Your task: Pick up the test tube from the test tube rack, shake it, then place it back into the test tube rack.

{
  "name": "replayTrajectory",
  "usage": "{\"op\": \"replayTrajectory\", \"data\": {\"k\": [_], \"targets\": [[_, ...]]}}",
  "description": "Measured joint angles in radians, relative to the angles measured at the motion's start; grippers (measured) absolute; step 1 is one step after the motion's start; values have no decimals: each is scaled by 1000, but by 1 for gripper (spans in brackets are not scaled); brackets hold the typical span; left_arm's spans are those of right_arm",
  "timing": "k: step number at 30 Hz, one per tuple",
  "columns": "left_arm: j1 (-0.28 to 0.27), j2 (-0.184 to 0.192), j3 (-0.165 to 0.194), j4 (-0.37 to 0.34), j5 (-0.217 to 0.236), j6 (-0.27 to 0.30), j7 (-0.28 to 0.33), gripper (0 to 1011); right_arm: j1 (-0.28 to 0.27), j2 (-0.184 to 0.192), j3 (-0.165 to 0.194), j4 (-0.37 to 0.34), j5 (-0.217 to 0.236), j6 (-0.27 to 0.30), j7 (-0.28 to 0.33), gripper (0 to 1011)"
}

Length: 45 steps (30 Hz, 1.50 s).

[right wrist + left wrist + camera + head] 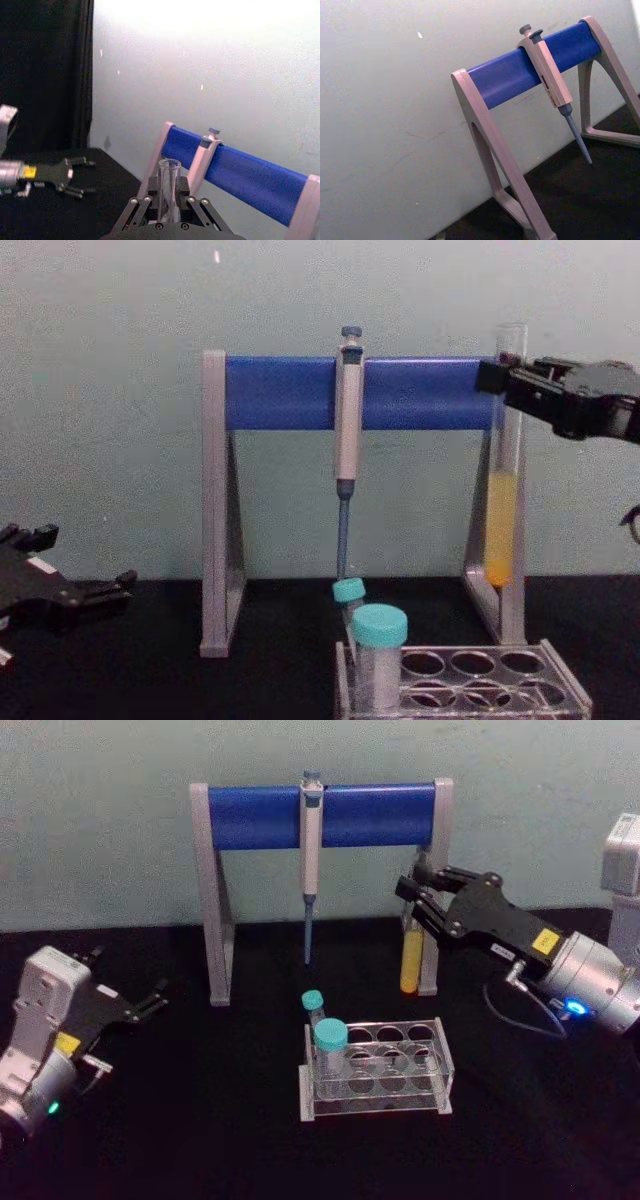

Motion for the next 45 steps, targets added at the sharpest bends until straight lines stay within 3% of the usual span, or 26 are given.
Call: {"op": "replayTrajectory", "data": {"k": [6, 11, 17, 25, 34, 41, 45], "targets": [[0, 0, 0, 0, 0, 0, 0, 1001, 13, -31, -2, 25, 55, 6, 52, 238], [0, 0, 0, 0, 0, 0, 0, 1001, 19, -37, -18, 26, 84, 17, 91, 238], [0, 0, 0, 0, 0, 0, 0, 1001, 12, -15, -38, 4, 122, 34, 141, 238], [0, 0, 0, 0, 0, 0, 0, 1001, -31, 57, -44, -57, 151, 62, 150, 238], [0, 0, 0, 0, 0, 0, 0, 1001, -57, 104, -17, -81, 134, 70, 79, 238], [0, 0, 0, 0, 0, 0, 0, 1001, -23, 81, -16, -38, 93, 63, 44, 238], [0, 0, 0, 0, 0, 0, 0, 1001, 5, 47, -24, -2, 77, 63, 31, 238]]}}
